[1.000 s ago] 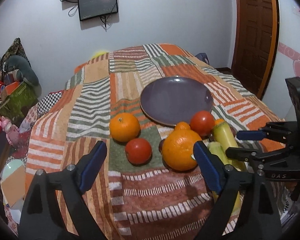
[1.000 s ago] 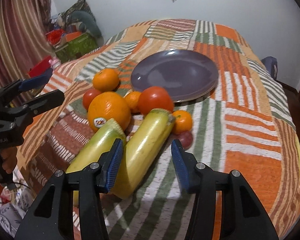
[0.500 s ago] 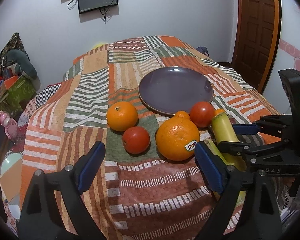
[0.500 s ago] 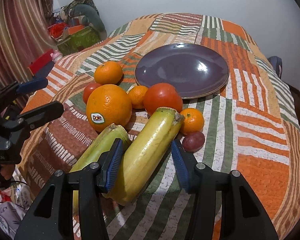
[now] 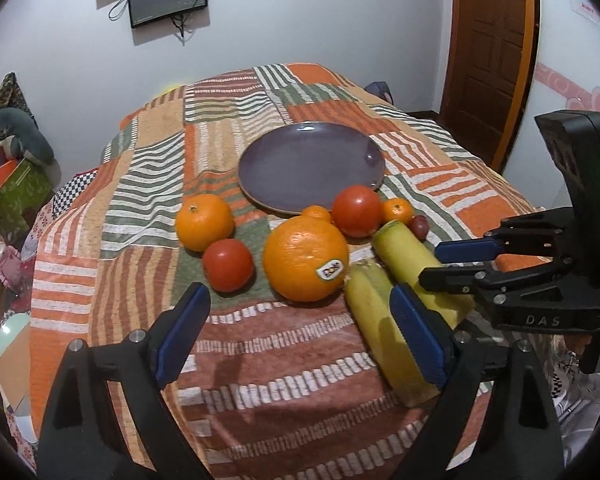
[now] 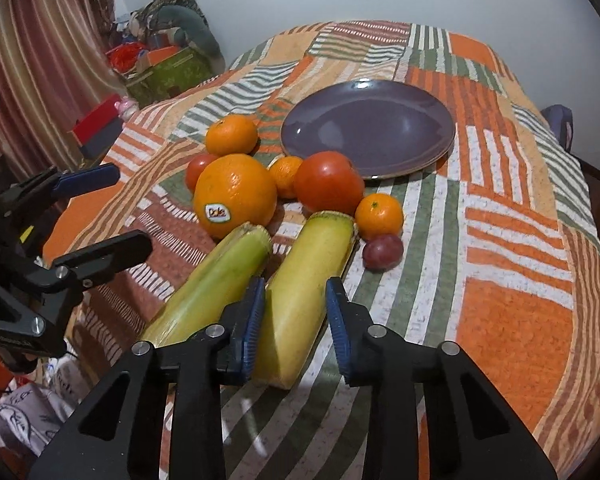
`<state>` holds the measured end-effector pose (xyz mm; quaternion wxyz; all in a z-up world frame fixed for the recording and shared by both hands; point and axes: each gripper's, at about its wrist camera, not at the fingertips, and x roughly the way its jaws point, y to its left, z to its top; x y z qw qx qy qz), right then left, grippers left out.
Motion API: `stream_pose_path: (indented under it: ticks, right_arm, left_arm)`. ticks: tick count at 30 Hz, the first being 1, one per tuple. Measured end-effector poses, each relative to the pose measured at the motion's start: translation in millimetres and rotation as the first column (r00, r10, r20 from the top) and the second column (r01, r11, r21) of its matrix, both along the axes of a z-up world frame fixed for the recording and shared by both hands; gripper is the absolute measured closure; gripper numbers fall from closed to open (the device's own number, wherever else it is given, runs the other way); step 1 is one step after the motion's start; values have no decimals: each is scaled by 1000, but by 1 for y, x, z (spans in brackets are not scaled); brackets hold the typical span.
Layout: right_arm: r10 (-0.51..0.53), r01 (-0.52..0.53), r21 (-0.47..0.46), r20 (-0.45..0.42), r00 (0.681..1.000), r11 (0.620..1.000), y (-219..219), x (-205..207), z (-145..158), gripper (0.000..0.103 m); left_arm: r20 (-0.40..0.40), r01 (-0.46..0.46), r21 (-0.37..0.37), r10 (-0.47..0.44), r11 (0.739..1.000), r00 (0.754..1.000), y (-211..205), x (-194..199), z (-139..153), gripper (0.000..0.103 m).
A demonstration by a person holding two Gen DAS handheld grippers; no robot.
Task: Organize fruits
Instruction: 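Close the right tool on one corn cob while the left tool grasps the other cob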
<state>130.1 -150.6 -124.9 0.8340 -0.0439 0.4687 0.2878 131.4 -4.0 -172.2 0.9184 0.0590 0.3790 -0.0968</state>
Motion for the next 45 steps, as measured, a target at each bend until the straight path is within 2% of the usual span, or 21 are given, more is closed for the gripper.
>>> stream_pose_path:
  ticks: [3,5,6,12,22,27,29,32,42,45]
  right_arm:
    - [6,-6,-5,-10,1000,1000,4,3,-4,68]
    - [17,-17,-23,-23,1000,1000,10,5,-9,59]
    - [22,-23,-27,-35,999,999,13,7,-14,58]
    - [10,-9,27,-52,999,1000,9,9,-19,61]
    - [9,-9,5,-27,1000,1000,-21,-9,-8,69]
    - [-1,2,10,-37,999,1000,-32,-13,-6,70]
    - [0,0,19,-43,999,1000,-33,-12,-7,70]
    - [9,-8,12,-39,999,1000,-32,-11,-8,69]
    - [38,-39,-11,-28,999,999,-24,-3,-8,69]
    - [54,-54,-24,-15,998,998,-21,-1,-7,69]
  left_arm:
    - [-13,7,-8,-7,1000,1000,-4,1,-1,11]
    - [-24,7,-10,-7,1000,1000,-5,2,-2,11]
    - [-29,6,-10,-6,1000,1000,-5,2,-3,11]
    - [-70,12,-27,-14,1000,997,-8,4,-8,11]
    - [-148,48,-55,-56,997,987,-26,14,-24,11]
    - [-204,79,-35,-85,996,975,-38,21,-40,32]
    - [-218,90,-50,-99,995,971,-40,22,-45,35]
    - [-235,106,-84,-123,991,964,-44,23,-49,46]
    - [-241,188,-56,-196,981,950,-52,24,-53,63]
    - [-250,207,-42,-211,977,945,-50,22,-52,63]
